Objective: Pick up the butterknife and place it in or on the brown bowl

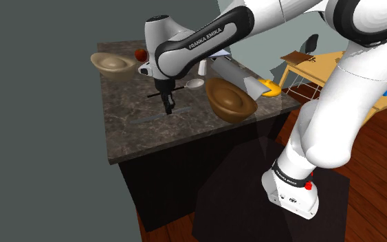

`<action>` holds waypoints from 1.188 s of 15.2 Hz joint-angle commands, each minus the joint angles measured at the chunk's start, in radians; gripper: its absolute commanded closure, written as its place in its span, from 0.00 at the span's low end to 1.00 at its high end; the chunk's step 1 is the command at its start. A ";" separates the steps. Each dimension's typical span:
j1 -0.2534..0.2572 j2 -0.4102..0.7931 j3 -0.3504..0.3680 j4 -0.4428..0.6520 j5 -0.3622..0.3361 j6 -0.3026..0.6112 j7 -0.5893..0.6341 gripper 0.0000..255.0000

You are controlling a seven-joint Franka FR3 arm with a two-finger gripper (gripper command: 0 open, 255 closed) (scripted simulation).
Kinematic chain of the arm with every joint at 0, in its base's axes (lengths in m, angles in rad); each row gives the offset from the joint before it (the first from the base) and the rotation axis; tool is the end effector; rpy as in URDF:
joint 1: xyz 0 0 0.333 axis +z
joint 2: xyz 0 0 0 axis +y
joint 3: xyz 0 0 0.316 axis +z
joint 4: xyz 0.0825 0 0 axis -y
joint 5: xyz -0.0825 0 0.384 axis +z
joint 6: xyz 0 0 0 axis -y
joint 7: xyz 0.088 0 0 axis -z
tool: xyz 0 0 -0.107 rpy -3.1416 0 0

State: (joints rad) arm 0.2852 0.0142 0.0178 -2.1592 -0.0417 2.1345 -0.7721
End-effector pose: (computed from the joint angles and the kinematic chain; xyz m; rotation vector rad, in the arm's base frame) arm 0.5101 0.1576 0.3878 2.6582 1.6262 -0.0715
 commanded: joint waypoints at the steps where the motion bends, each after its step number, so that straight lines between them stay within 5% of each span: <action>1: 0.000 0.000 0.000 0.000 0.000 0.000 0.000 1.00; 18: 0.001 -0.073 0.001 0.137 0.006 -0.210 -0.009 1.00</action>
State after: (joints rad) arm 0.2857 -0.0551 0.0182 -2.0316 -0.0365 1.9381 -0.7807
